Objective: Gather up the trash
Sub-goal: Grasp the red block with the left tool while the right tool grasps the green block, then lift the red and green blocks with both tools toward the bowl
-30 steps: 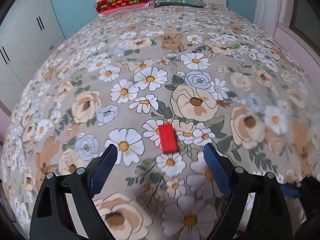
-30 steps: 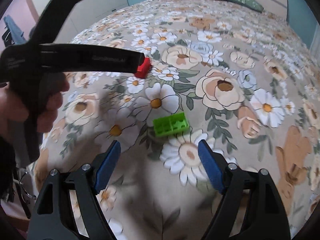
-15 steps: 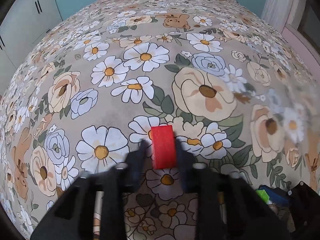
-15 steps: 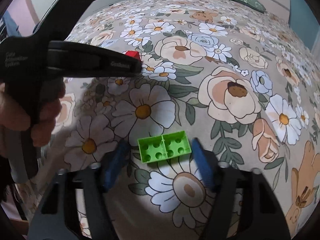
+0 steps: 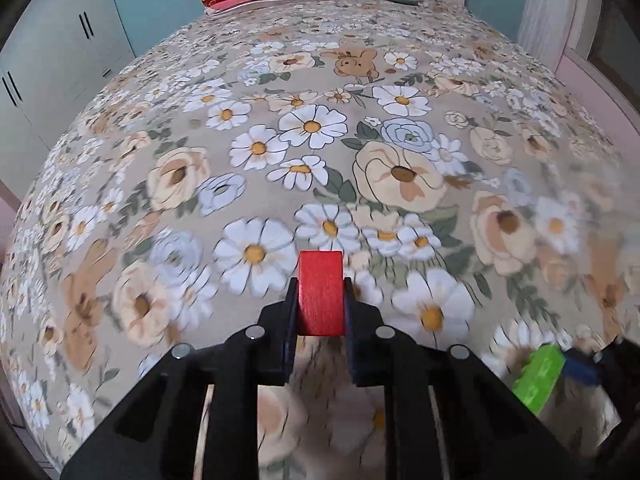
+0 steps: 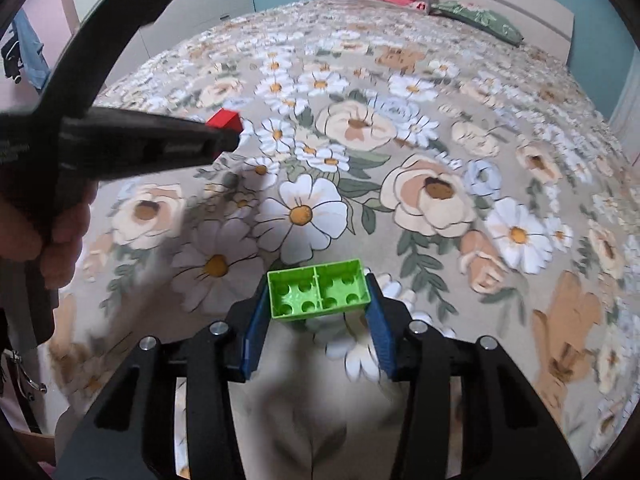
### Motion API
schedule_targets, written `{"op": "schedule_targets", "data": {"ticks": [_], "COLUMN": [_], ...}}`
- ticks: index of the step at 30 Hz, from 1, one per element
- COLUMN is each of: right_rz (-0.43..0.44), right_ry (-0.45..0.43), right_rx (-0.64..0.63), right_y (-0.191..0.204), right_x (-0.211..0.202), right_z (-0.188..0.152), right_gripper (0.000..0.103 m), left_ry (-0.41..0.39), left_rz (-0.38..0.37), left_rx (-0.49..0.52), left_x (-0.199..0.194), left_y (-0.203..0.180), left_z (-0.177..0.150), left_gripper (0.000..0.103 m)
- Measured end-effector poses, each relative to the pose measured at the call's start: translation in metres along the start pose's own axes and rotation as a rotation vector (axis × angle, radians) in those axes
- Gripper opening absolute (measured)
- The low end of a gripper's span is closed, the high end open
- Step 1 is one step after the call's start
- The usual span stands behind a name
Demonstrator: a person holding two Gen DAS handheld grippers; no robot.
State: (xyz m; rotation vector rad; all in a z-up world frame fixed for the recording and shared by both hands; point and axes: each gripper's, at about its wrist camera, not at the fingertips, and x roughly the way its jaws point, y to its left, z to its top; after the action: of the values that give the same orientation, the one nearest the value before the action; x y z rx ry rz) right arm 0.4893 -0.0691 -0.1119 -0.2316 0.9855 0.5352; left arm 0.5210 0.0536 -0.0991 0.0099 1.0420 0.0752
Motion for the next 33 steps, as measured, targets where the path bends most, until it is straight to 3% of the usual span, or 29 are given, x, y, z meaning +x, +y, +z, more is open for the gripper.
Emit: {"op": "schedule_targets", "data": {"ticks": [8,16,22,33], "right_rz": [-0.099,-0.175,-0.198,-0.244], "right_ry": [-0.054,-0.161,-0.239,-0.312], "right_rx": [-0.05,-0.06,-0.076,-0.121], "right_y": [0.016,0.037,0.059,0.11], "right_x": [-0.106,-0.23,-0.306,-0.402], "right_z": [-0.024,-0.055,-0.076,-0.12], "right_gripper": [0.046,0.046,0.046,0.046], "left_ry": [-0.082,-0.239,-0.327,-0.45], "left_rz": [-0.003,0.007,0.015,0.014], "left_rx": [0.055,0.145,0.194,0.296], "left_x": [-0.106,-0.241,-0.32,-0.416], "left_y": [0.005,0.002,-0.001,-0.013], "left_z": [-0.037,-0.087,-0.129,-0.201], "left_gripper": [0.022,0.022,0.022,0.022]}}
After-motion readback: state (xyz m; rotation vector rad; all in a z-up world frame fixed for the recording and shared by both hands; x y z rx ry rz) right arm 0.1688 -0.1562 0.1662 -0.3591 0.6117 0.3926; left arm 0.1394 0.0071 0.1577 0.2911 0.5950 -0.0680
